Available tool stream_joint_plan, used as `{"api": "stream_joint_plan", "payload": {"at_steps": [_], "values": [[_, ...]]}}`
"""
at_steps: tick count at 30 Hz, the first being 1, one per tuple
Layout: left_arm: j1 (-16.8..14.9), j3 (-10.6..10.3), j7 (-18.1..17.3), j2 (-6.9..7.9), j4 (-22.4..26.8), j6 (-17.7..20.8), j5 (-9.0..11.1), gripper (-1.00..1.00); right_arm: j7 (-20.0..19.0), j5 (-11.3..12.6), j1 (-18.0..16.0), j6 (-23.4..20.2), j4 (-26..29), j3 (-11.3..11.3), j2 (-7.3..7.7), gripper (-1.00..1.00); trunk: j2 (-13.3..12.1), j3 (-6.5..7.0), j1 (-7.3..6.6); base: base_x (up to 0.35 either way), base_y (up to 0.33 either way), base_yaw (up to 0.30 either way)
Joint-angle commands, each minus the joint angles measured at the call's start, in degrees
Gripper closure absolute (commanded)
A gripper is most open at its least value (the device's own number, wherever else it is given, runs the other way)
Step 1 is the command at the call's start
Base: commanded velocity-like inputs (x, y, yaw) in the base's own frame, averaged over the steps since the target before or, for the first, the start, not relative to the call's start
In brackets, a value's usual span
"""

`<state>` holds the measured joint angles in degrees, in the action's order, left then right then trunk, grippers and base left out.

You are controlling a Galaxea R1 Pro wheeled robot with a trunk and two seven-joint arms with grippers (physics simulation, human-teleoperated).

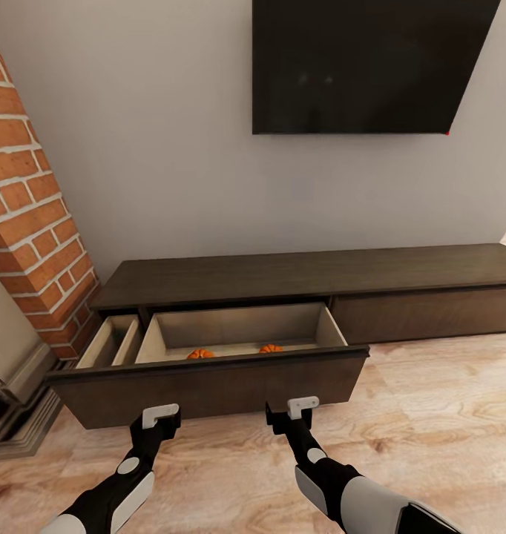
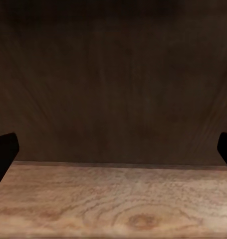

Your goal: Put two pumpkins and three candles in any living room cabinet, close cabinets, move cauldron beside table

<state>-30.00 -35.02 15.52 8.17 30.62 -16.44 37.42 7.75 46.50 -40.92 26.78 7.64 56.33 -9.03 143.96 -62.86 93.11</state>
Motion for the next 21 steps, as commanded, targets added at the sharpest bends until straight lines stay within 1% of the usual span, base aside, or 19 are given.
{"api": "stream_joint_plan", "payload": {"at_steps": [1, 12, 17, 21], "values": [[-0.1, -0.5, 0.5, 0.08, 0.1, -0.2, 0.4, -1.0, 0.4, 0.2, 0.0, 0.1, 0.0, 0.5, -0.01, -1.0, 0.0, -0.05, -0.01, 0.0, 0.0, 0.0], [-0.1, -0.4, 0.5, 0.01, 0.1, -0.2, 0.4, -1.0, 0.4, 0.2, 0.0, 0.0, 0.0, 0.5, 0.01, -1.0, 0.0, -0.05, -0.01, 0.003, 0.0, 0.0], [-0.1, -0.4, 0.6, -0.07, -0.1, -0.2, 0.4, -1.0, 0.4, 0.2, 0.0, -0.1, 0.0, 0.5, 0.03, -1.0, 0.0, -0.05, -0.01, 0.129, 0.018, 0.0], [-0.1, -0.4, 0.6, -0.08, -0.2, -0.2, 0.4, -1.0, 0.4, 0.2, 0.0, -0.1, 0.0, 0.5, -0.01, -1.0, 0.0, -0.05, -0.01, 0.033, 0.005, 0.0]]}}
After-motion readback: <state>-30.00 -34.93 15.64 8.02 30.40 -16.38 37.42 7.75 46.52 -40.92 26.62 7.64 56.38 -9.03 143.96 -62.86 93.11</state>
